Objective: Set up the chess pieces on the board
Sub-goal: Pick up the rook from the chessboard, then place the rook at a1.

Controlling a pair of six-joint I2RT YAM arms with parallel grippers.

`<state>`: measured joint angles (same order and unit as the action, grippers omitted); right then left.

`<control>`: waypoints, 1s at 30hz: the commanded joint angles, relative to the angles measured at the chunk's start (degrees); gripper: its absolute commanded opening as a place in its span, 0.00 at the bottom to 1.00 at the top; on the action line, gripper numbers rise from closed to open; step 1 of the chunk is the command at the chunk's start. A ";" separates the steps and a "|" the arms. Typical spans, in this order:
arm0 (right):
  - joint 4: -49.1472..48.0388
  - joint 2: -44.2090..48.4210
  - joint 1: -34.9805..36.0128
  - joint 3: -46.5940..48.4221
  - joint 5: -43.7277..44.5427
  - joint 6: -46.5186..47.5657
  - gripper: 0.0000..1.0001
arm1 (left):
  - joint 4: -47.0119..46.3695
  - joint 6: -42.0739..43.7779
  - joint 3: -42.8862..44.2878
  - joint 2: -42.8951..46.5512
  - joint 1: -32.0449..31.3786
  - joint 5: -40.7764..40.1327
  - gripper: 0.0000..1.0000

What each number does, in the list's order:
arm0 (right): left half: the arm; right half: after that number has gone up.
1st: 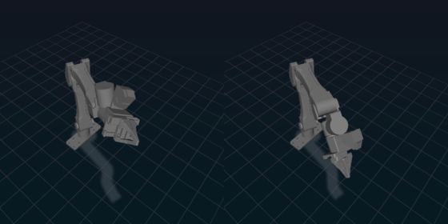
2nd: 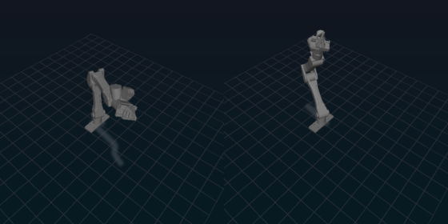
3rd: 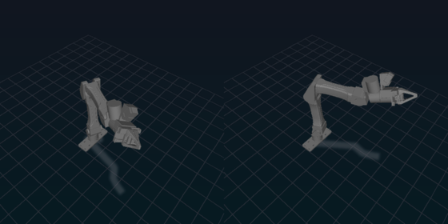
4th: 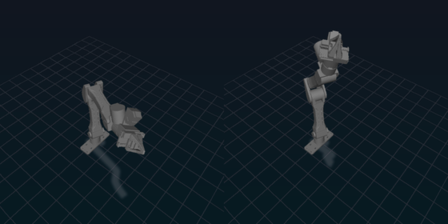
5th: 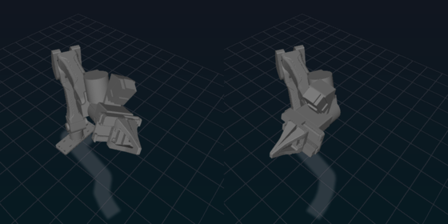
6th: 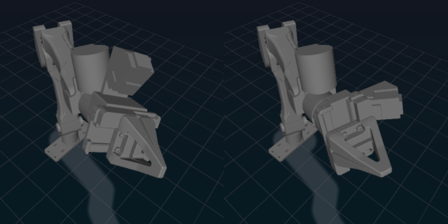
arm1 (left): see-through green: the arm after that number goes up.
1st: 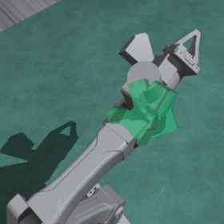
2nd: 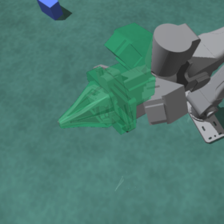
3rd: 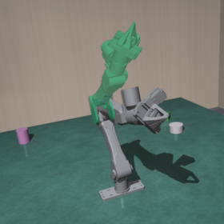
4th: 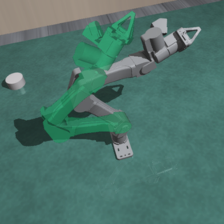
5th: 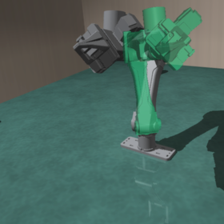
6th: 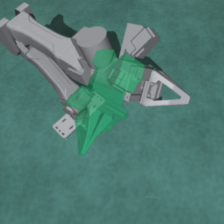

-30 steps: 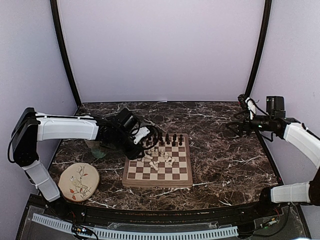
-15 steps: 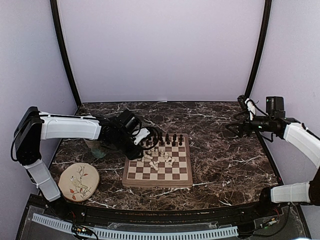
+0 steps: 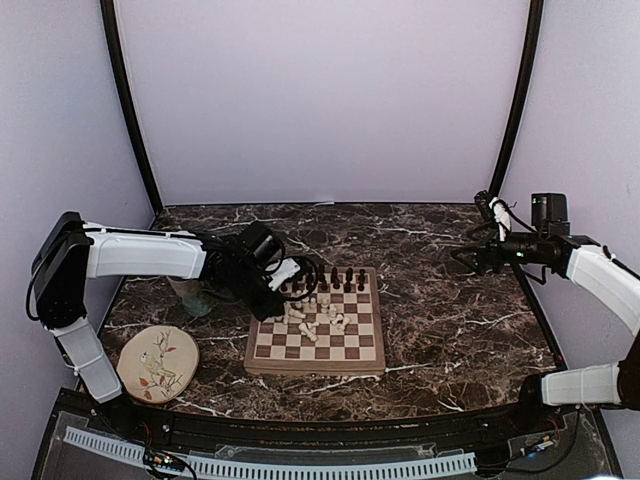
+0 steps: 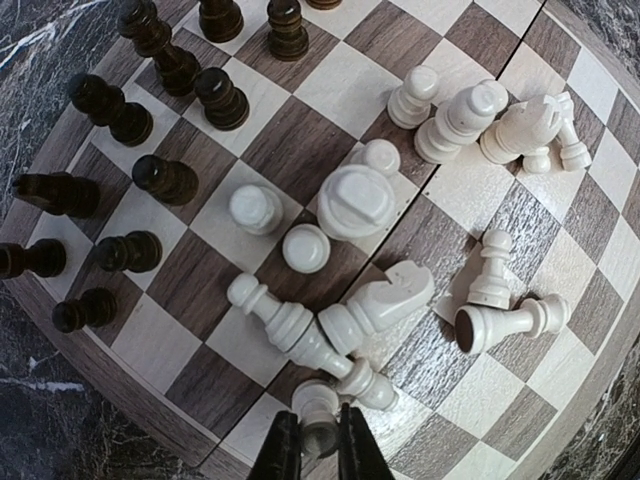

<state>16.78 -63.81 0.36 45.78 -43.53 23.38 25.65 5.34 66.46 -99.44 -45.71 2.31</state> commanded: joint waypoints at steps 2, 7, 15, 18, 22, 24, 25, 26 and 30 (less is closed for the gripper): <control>-0.31 0.07 -0.24 -0.20 -0.73 0.53 0.83 | 3.79 -0.42 2.43 1.64 -0.21 -0.79 0.03; -0.13 0.81 -0.20 -0.29 -0.59 0.79 0.83 | 6.19 -1.88 2.85 6.03 -0.25 -2.87 0.00; 0.64 0.88 -0.20 0.01 -1.07 1.46 0.83 | 8.35 -11.27 -5.02 13.30 -2.76 -1.24 0.00; 0.69 1.14 -0.19 0.02 -0.88 1.82 0.83 | 8.71 -15.52 -8.32 16.97 -4.32 -3.30 0.00; 0.76 0.63 -0.24 0.01 -0.91 1.79 0.83 | 7.62 -18.65 -12.60 21.29 -4.90 -2.72 0.00; 0.88 0.30 -0.25 0.06 -0.81 1.87 0.82 | 6.38 -18.97 -14.47 22.70 -5.27 -2.17 0.00; 0.89 0.19 -0.19 0.09 -0.74 1.97 0.82 | 5.85 -19.06 -15.41 23.05 -5.46 -1.94 0.00; 0.89 0.06 -0.25 0.11 -0.66 1.98 0.82 | 5.62 -19.18 -15.81 23.21 -5.58 -1.94 0.00; 0.87 0.26 -0.22 0.02 -0.23 2.12 0.82 | 5.23 -18.57 -16.29 22.47 -5.75 -1.82 0.00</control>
<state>17.63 -63.75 0.36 45.78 -43.75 24.93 31.90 -12.43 51.13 -77.45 -51.00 0.03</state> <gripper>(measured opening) 0.824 0.111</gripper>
